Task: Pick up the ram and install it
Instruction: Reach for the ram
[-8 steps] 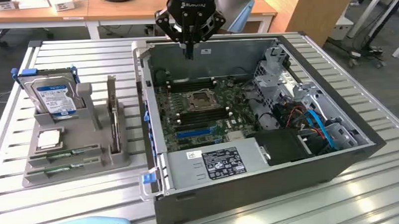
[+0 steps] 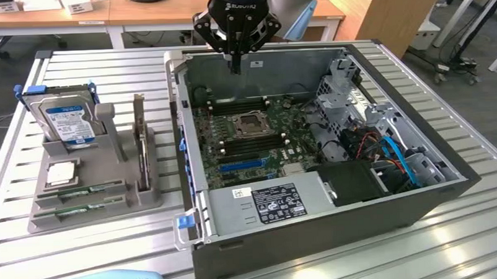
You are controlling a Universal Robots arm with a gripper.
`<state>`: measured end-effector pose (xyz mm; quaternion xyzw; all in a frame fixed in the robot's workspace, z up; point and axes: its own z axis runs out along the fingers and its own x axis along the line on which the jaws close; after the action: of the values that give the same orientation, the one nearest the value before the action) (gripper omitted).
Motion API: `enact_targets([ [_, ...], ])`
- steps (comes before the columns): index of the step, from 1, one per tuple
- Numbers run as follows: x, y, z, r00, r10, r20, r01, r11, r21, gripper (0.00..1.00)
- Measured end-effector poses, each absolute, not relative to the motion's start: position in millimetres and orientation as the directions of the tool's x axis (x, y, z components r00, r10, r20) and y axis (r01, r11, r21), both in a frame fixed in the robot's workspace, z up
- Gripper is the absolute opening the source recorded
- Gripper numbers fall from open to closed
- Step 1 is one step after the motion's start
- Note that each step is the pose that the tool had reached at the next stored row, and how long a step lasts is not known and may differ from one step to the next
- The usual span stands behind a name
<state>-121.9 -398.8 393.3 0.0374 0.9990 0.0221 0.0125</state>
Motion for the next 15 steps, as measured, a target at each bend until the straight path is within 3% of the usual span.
enact_targets([
  [15,-137.3,-398.9,393.2,-0.997,0.075,-0.023,0.074,0.996,0.045,0.1],
])
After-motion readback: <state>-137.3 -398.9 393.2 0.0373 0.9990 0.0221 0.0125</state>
